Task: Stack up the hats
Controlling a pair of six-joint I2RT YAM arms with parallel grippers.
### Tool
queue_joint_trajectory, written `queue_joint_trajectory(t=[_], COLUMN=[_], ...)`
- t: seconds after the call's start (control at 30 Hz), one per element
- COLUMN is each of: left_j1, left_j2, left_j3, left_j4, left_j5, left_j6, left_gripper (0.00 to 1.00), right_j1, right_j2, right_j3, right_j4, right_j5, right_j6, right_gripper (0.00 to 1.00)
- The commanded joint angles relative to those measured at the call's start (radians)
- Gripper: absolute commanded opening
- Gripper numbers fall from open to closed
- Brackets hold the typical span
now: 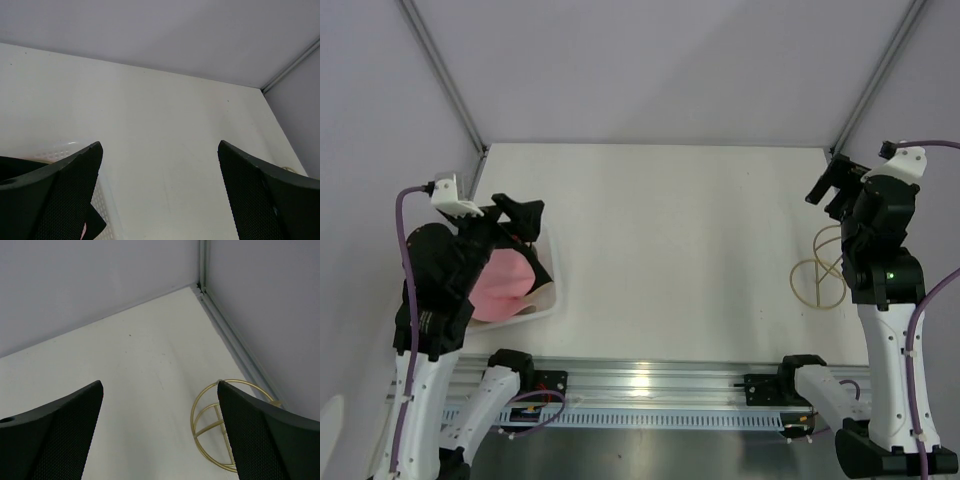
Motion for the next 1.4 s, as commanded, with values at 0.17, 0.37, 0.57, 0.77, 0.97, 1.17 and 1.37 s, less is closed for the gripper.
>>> queue_joint_trajectory(t=[0.17,0.37,0.57,0.77,0.97,1.17,1.37], left_j1=[0.010,0.006,-0.022,-0.048,-0.072,-0.129,-0.218], left_j2=[-0.076,-0.085,-0.074,-0.070,-0.071,-0.085,-0.071], left_j3=[-0.034,-0.051,-0.054,-0.062,-0.059,-0.044,-0.021], left_j4=[0.047,0.071,0.064,0.064,0.054,0.023,-0.028], left_j5=[-0.002,0.050,0.030,0.021,0.004,-0.045,-0.111], left_j6=[0.009,0.010,0.027,0.044,0.071,0.105,0.130], left_gripper=[1.00,1.00,0.99,1.00,1.00,1.00,0.99], right_j1=[-0.159,-0.328,-0.393,-0.405,-0.406,-0.406,-0.371], right_j2=[0.045,0.136,0.147,0.078,0.127,0.116,0.128], right_j3=[0.070,0.130,0.063,-0.074,-0.134,-0.233,-0.287], right_j4=[-0.084,-0.175,-0.227,-0.173,-0.204,-0.135,-0.052], right_j5=[0.135,-0.009,0.066,-0.074,-0.118,-0.158,-0.262], right_j6=[0.031,0.130,0.156,0.159,0.171,0.185,0.182], right_gripper=[0.99,0.99,0.99,0.99,0.99,0.99,0.95])
